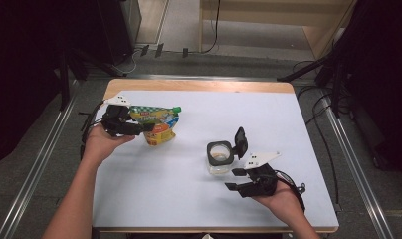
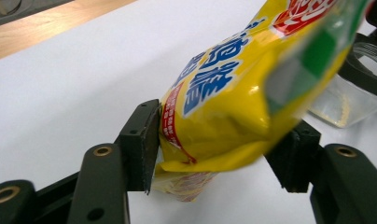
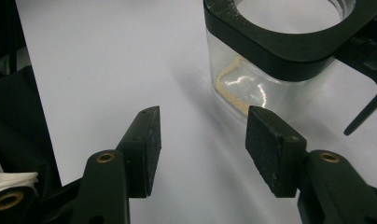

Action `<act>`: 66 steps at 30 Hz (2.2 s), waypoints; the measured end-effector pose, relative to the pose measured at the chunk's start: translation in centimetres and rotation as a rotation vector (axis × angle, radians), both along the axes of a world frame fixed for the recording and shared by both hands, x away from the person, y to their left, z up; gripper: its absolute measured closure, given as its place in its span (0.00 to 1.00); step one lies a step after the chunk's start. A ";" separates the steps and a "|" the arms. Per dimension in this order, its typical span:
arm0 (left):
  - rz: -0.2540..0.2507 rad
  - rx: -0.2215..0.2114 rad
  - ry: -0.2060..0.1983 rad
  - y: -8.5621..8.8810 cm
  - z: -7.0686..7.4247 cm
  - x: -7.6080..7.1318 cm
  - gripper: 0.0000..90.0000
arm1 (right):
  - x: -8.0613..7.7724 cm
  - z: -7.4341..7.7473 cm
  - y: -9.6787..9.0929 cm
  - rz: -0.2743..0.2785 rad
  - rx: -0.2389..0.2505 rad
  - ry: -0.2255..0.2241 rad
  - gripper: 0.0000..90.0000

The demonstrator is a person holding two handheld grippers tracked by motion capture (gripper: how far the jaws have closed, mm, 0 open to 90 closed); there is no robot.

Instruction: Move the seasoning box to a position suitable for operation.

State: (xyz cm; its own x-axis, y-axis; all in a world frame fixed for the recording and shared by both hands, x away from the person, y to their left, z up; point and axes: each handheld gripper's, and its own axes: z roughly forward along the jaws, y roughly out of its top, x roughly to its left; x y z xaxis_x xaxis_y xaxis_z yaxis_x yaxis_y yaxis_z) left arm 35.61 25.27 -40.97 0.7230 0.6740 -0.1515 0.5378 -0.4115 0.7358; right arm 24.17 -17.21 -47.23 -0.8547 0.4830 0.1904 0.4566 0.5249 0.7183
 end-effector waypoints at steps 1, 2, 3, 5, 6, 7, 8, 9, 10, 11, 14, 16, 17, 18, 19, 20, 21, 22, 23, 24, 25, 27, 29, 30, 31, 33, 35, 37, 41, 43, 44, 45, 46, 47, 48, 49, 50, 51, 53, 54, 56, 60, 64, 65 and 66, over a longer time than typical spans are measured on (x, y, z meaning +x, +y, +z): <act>0.001 0.005 0.000 0.0 0.0 -0.1 0.49 | 0.0 0.0 0.0 0.004 -0.001 0.000 0.52; -0.002 0.011 0.002 -0.1 0.1 -0.2 0.49 | 0.0 0.0 0.1 0.003 -0.002 0.003 0.52; -0.007 0.017 -0.005 0.0 0.1 -0.3 0.50 | 0.1 0.0 0.1 0.004 -0.001 0.004 0.52; -0.006 0.015 -0.004 0.0 0.1 -0.5 0.52 | 0.1 0.0 0.2 0.006 -0.001 0.002 0.52; -0.003 0.013 -0.004 0.0 0.1 -0.5 0.53 | 0.2 0.0 0.2 0.008 -0.001 0.003 0.52; -0.004 0.013 -0.006 0.0 0.1 -0.6 0.53 | 0.2 0.0 0.2 0.009 -0.003 0.002 0.52; -0.004 0.017 -0.008 0.0 0.1 -0.6 0.54 | 0.2 0.0 0.3 0.010 -0.005 -0.001 0.52; 0.000 0.009 -0.011 -0.1 0.2 -0.7 0.55 | 0.3 -0.1 0.3 0.011 -0.004 -0.003 0.52; 0.002 0.008 -0.009 -0.2 0.2 -0.7 0.56 | 0.3 -0.1 0.4 0.013 -0.003 -0.002 0.52; 0.010 -0.003 -0.003 -0.2 0.3 -0.7 0.57 | 0.3 0.0 0.4 0.012 -0.004 -0.002 0.52; 0.025 -0.025 0.001 -0.2 0.2 -0.8 0.57 | 0.3 0.0 0.3 0.011 -0.004 -0.004 0.52; 0.006 -0.025 -0.019 0.0 0.0 -0.9 0.57 | 0.3 0.0 0.3 0.008 -0.002 0.000 0.52; -0.008 -0.028 -0.031 0.2 -0.2 -1.0 0.57 | 0.3 0.0 0.2 0.005 -0.002 -0.001 0.52; -0.015 -0.037 -0.038 0.4 -0.4 -1.0 0.57 | 0.3 0.0 0.1 0.005 -0.003 0.000 0.52; -0.024 -0.042 -0.046 0.6 -0.6 -1.0 0.56 | 0.3 0.0 0.1 0.004 -0.004 -0.001 0.52; -0.029 -0.047 -0.050 0.7 -0.7 -1.0 0.54 | 0.3 0.0 0.1 0.003 -0.003 -0.001 0.52; -0.033 -0.047 -0.055 0.8 -1.0 -0.9 0.52 | 0.3 0.0 0.1 0.003 -0.003 -0.001 0.52; -0.042 -0.046 -0.056 0.8 -1.3 -0.8 0.49 | 0.3 0.0 0.1 0.002 -0.003 -0.001 0.52; -0.057 -0.032 -0.051 0.7 -1.6 -0.7 0.44 | 0.3 0.0 0.1 0.002 -0.003 -0.001 0.52; -0.074 -0.013 -0.057 0.5 -1.9 -0.5 0.39 | 0.3 0.0 0.1 0.002 -0.004 -0.001 0.52; -0.081 -0.005 -0.059 0.4 -2.2 -0.5 0.36 | 0.3 -0.1 0.2 0.002 -0.004 0.000 0.52; -0.087 -0.027 -0.056 0.3 -2.5 -0.2 0.32 | 0.3 -0.1 0.2 0.003 -0.006 0.001 0.52; -0.079 -0.062 -0.061 0.3 -2.8 0.1 0.27 | 0.3 -0.1 0.1 0.000 -0.005 0.003 0.52; -0.081 -0.071 -0.060 0.4 -2.9 0.3 0.25 | 0.3 -0.1 0.1 0.002 -0.004 0.003 0.52; -0.084 -0.079 -0.061 0.4 -3.1 0.4 0.23 | 0.3 -0.1 0.1 0.001 -0.004 0.002 0.52; -0.092 -0.071 -0.074 0.4 -3.5 0.5 0.20 | 0.3 -0.1 0.1 0.001 -0.005 0.001 0.52; -0.101 -0.095 -0.109 0.5 -3.8 0.4 0.20 | 0.3 -0.2 0.0 0.004 -0.005 -0.002 0.52; -0.107 -0.109 -0.119 0.6 -4.1 0.4 0.21 | 0.3 -0.2 0.0 0.002 -0.007 -0.001 0.52; -0.147 -0.126 -0.175 0.8 -4.8 0.2 0.23 | 0.2 -0.2 0.0 -0.002 -0.010 0.001 0.52; -0.165 -0.107 -0.186 1.1 -5.0 0.0 0.26 | 0.2 -0.2 -0.1 0.000 -0.010 -0.002 0.51; -0.166 -0.091 -0.188 1.2 -5.0 -0.1 0.26 | 0.2 -0.2 -0.1 -0.004 -0.009 -0.001 0.51; -0.167 -0.073 -0.190 1.3 -5.1 -0.2 0.26 | 0.2 -0.2 -0.1 -0.004 -0.010 -0.001 0.51; -0.174 -0.063 -0.183 1.5 -5.3 -0.2 0.27 | 0.2 -0.1 -0.1 -0.003 -0.011 -0.004 0.51; -0.171 -0.063 -0.176 1.6 -5.5 -0.3 0.27 | 0.2 -0.1 -0.2 -0.003 -0.008 -0.007 0.51; -0.169 -0.065 -0.181 1.6 -5.6 -0.3 0.28 | 0.1 -0.1 -0.2 -0.005 -0.009 -0.007 0.51; -0.165 -0.071 -0.189 1.5 -5.6 -0.3 0.28 | 0.2 -0.2 -0.2 -0.005 -0.008 -0.006 0.51; -0.167 -0.077 -0.204 1.4 -5.6 -0.2 0.28 | 0.2 -0.2 -0.2 -0.004 -0.008 -0.006 0.51; -0.172 -0.081 -0.221 1.3 -5.7 -0.2 0.28 | 0.2 -0.2 -0.1 -0.004 -0.011 -0.005 0.51; -0.180 -0.097 -0.233 1.1 -6.0 0.0 0.26 | 0.2 -0.2 0.0 0.001 -0.013 -0.005 0.51; -0.179 -0.123 -0.238 1.1 -6.1 0.1 0.25 | 0.2 -0.2 0.1 0.003 -0.013 -0.006 0.51; -0.172 -0.155 -0.242 1.1 -6.3 0.3 0.24 | 0.2 -0.3 0.2 0.006 -0.015 -0.006 0.51; -0.166 -0.187 -0.253 0.6 -6.5 0.5 0.23 | 0.3 -0.3 0.3 0.008 -0.015 -0.005 0.51; -0.172 -0.200 -0.255 0.4 -6.7 0.6 0.23 | 0.3 -0.3 0.4 0.009 -0.017 -0.009 0.51; -0.168 -0.203 -0.250 0.4 -6.7 0.6 0.23 | 0.3 -0.3 0.4 0.009 -0.016 -0.010 0.51; -0.165 -0.202 -0.247 0.4 -6.7 0.6 0.24 | 0.3 -0.3 0.4 0.008 -0.016 -0.010 0.51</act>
